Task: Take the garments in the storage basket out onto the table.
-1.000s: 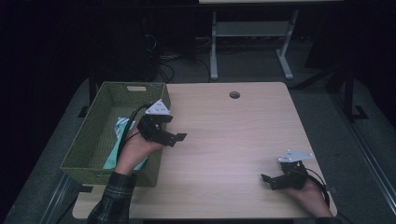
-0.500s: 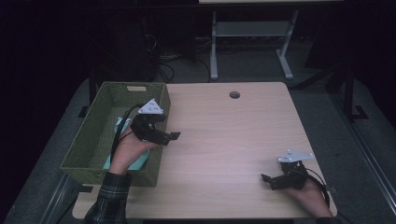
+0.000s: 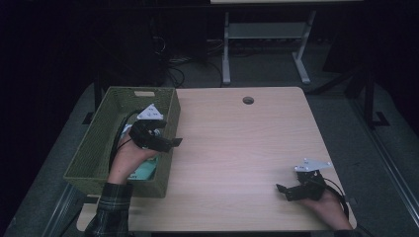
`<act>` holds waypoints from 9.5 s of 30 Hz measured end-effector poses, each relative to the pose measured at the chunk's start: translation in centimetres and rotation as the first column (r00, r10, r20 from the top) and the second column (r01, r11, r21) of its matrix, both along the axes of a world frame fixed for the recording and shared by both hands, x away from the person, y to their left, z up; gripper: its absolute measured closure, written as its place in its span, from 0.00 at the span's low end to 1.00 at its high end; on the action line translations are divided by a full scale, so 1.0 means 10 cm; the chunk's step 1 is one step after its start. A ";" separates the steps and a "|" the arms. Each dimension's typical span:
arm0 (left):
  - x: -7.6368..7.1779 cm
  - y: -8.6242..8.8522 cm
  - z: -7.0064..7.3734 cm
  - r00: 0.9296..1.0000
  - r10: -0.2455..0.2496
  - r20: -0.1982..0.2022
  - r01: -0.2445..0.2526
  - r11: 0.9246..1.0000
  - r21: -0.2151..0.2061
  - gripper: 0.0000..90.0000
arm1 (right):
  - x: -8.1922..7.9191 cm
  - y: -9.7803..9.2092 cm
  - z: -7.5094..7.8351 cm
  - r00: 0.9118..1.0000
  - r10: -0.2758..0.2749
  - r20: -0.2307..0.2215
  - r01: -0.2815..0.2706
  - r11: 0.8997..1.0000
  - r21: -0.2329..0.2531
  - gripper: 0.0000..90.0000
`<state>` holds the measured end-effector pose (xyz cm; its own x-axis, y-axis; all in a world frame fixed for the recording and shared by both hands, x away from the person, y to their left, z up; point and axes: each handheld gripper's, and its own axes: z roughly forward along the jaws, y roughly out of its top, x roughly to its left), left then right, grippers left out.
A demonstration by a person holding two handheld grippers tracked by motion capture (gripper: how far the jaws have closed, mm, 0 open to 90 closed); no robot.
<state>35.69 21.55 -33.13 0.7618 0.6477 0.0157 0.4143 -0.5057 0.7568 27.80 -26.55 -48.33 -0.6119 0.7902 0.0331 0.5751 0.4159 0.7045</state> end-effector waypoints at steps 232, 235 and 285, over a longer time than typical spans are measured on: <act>-0.01 -0.39 0.93 0.985 -0.110 0.131 0.156 0.892 -0.424 0.93 | 0.00 0.00 0.00 1.000 -0.008 -0.005 0.008 1.000 0.002 0.01; 0.01 -0.50 0.87 0.985 -0.124 0.118 0.163 0.894 -0.418 0.93 | 0.00 0.00 0.00 1.000 -0.008 -0.005 0.008 1.000 0.002 0.01; 0.26 -1.66 -0.57 0.963 -0.261 -0.068 0.237 0.939 -0.248 0.93 | 0.00 0.00 0.00 1.000 -0.008 -0.007 0.008 1.000 0.001 0.01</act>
